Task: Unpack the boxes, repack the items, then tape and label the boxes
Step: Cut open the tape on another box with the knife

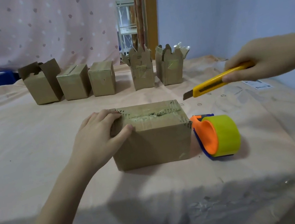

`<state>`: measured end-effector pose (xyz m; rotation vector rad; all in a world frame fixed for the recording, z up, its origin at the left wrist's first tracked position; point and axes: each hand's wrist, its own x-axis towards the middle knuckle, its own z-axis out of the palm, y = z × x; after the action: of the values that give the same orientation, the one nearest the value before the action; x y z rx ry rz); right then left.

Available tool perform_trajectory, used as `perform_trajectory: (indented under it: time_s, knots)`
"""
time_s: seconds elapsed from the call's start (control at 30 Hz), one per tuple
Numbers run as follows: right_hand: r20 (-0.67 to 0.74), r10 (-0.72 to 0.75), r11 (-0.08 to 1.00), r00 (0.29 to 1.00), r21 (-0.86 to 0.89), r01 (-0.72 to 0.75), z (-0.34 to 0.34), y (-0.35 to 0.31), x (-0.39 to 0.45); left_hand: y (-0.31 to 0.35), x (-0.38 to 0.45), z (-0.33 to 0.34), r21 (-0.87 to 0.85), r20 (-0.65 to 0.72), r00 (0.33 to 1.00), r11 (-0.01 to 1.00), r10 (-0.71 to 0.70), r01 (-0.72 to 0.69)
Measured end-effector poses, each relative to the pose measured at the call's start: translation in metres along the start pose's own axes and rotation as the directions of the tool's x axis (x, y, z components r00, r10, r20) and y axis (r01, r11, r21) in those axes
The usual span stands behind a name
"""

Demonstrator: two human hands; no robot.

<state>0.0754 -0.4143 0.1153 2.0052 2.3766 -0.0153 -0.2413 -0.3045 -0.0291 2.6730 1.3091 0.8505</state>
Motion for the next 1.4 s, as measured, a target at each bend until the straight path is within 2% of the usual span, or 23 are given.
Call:
perform_trajectory:
  time_s: [0.03,0.13,0.2,0.3,0.43,0.67,0.9,1.1,1.17,1.4]
  knots:
    - [-0.054,-0.028,0.998,0.998,0.048,0.030,0.006,0.005,-0.005,0.003,0.007,-0.001,0.037,-0.004,1.000,0.999,-0.011,0.011]
    - [-0.136,0.011,0.993,0.991,0.117,0.005,0.036,0.014,-0.010,0.014,0.029,-0.002,0.068,-0.026,0.999,0.997,-0.026,0.027]
    - [-0.176,0.055,0.984,0.983,0.174,-0.024,0.048,0.020,-0.012,0.027,0.041,0.002,0.065,-0.027,0.997,0.996,0.070,-0.068]
    - [-0.251,0.039,0.986,0.967,0.169,0.004,0.074,0.028,-0.013,0.042,0.056,0.006,0.048,0.069,0.974,0.974,0.216,-0.219]
    - [-0.367,0.027,0.982,0.930,0.184,0.044,0.095,0.035,-0.012,0.053,0.066,0.004,-0.016,0.250,0.935,0.966,0.253,-0.258]
    - [-0.396,0.017,0.974,0.918,0.214,0.074,0.109,0.039,-0.008,0.053,0.076,0.009,-0.037,0.306,0.908,0.956,0.288,-0.290]
    - [-0.427,-0.056,0.972,0.903,0.183,0.147,0.110,0.040,-0.009,0.053,0.077,0.017,-0.002,0.260,0.894,0.926,0.366,-0.378]
    - [-0.472,-0.162,0.977,0.867,0.048,0.208,0.113,0.040,-0.008,0.054,0.070,0.019,0.189,0.189,0.832,0.812,0.522,-0.552]
    - [-0.494,-0.184,0.976,0.850,0.013,0.219,0.113,0.040,-0.008,0.054,0.068,0.018,0.202,0.172,0.806,0.781,0.566,-0.591]
    - [-0.561,-0.253,0.965,0.788,-0.087,0.248,0.115,0.038,0.000,0.054,0.068,0.020,0.207,0.146,0.790,0.762,0.596,-0.613]
